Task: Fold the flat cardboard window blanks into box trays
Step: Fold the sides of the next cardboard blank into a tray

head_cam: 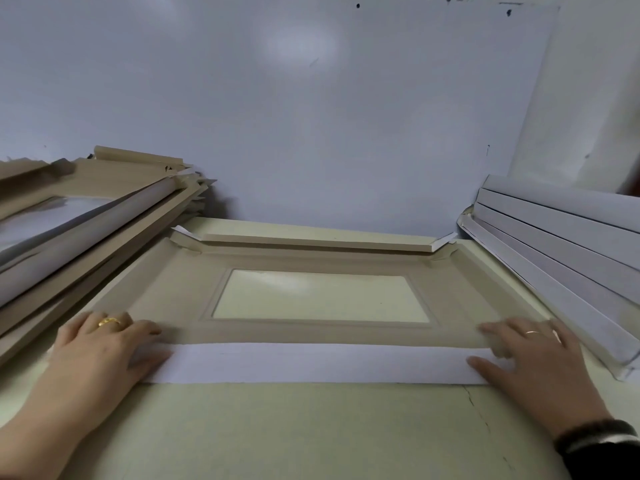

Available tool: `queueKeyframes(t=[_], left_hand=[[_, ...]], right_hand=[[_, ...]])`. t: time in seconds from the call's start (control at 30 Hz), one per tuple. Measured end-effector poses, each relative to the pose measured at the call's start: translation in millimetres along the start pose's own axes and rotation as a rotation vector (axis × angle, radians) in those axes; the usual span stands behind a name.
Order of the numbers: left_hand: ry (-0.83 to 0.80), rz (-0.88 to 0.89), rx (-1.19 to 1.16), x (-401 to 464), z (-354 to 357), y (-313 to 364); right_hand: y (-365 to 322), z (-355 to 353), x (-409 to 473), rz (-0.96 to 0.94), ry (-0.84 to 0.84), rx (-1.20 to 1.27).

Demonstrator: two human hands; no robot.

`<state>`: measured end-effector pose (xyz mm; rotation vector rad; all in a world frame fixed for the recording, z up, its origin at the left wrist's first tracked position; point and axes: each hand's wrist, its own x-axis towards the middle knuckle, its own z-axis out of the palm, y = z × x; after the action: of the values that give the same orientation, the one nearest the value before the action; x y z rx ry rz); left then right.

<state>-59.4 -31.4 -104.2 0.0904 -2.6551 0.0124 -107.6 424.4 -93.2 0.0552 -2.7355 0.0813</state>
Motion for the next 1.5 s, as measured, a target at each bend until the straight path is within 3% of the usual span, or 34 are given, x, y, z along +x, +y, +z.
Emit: queueKeyframes(t=[0.17,0.27,0.33,0.57,0.7,0.9,1.23,1.5], left_hand=[[-0.101,0.236,-0.267,2,-6,59],[-0.236,0.378,-0.426,4,4,104],[-0.311,0.42,-0.404,2,17,122],[-0.374,0.382,-0.52,4,19,91],[-0.419,0.272,-0.667,6,12,59],[-0.389,0.14,-0.702,7,8,11],[-0.101,-0.046,-0.431,6,4,-26],[-0.007,-0.141,-0.292,10,8,-21]], right_hand=[[-57,-4,-2,-0.428,0.012,0.087],[-103,6,-6,-0.643,-0.194,0.266],[-117,17,-9,-0.673,-0.293,0.356],[-80,19,0,-0.568,-0.359,0.398],[-35,13,2,-0.37,-0.368,0.473],[1,9,-1,-0.14,-0.362,0.556],[10,-1,1,-0.046,-0.157,0.452],[1,1,6,0.032,0.016,0.295]])
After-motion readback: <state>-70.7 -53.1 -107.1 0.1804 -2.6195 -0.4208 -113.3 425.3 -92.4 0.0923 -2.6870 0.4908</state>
